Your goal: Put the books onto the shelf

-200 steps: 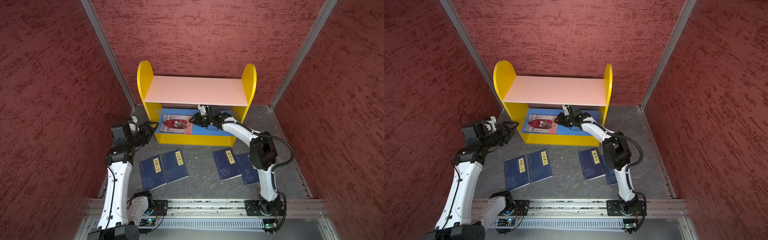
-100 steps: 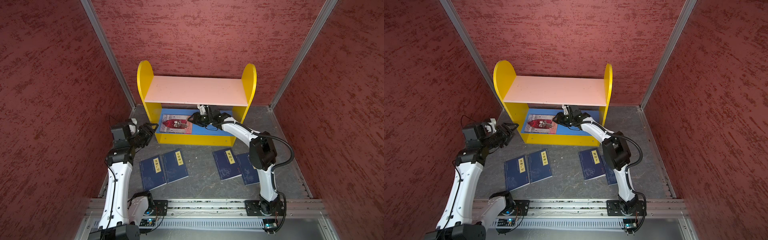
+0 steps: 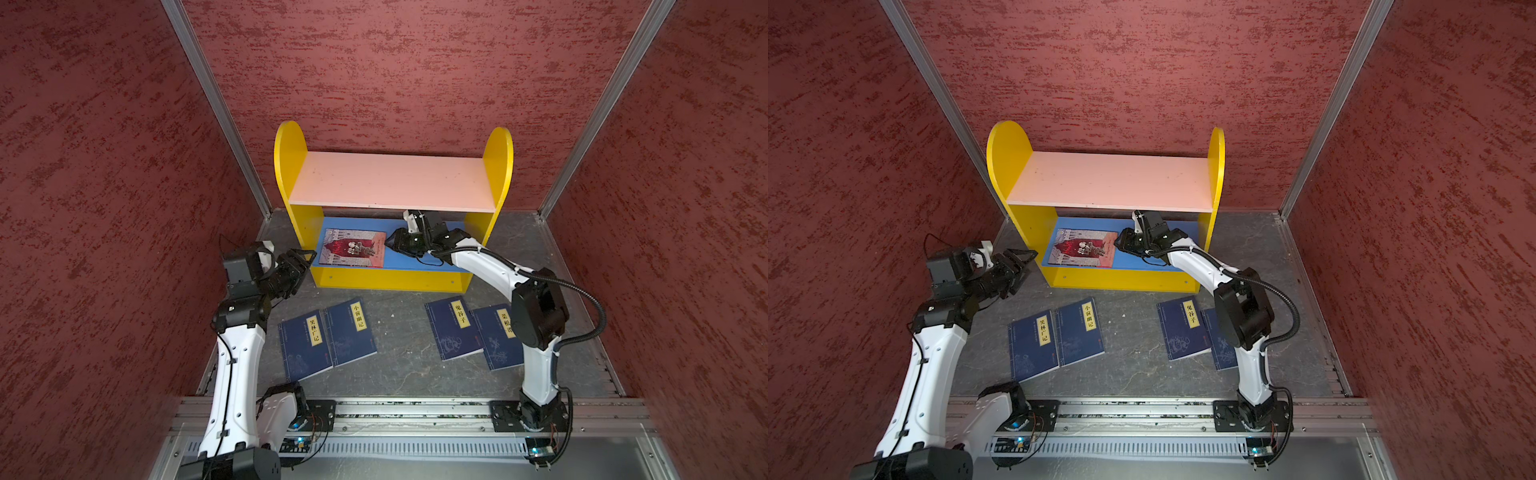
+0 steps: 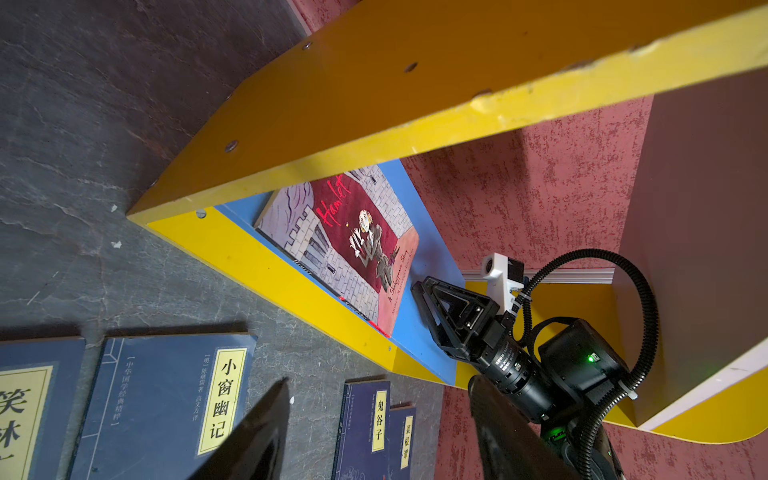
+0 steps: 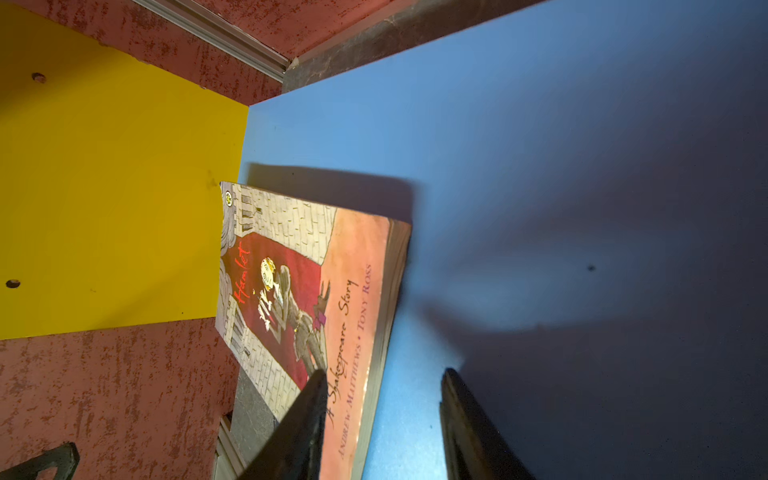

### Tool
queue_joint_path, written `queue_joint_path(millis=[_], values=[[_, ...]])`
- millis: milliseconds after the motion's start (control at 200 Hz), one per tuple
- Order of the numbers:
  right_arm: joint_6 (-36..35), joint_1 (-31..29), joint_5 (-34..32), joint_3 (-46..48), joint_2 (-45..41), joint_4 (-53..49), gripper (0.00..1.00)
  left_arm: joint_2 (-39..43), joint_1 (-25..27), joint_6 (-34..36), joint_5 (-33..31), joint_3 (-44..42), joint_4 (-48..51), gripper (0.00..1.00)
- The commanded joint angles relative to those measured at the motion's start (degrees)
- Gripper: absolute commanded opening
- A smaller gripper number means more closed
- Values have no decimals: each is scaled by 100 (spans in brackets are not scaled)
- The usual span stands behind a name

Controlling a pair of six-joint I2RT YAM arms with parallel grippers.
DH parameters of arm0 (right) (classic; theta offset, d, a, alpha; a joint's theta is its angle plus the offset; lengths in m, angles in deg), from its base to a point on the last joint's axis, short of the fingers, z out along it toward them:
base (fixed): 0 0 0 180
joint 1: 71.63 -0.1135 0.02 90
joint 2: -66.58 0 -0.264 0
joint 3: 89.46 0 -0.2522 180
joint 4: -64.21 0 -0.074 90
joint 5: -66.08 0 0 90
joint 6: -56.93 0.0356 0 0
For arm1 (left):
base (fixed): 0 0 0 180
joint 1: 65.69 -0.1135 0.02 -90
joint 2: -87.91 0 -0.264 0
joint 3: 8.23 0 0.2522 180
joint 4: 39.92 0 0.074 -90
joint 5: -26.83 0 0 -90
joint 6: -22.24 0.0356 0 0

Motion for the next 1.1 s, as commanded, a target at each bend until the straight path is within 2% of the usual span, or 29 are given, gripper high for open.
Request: queue_joint_path(millis=[0, 541, 1097], values=[[-54, -49, 173, -297, 71, 75, 45, 39, -54, 0, 87, 27, -94, 69], [-217, -256, 279, -1165, 740, -510, 36, -23, -128, 1, 160, 36, 18, 69], [-239, -335, 302, -1564, 995, -649, 34, -33, -146, 2, 165, 55, 45, 70]])
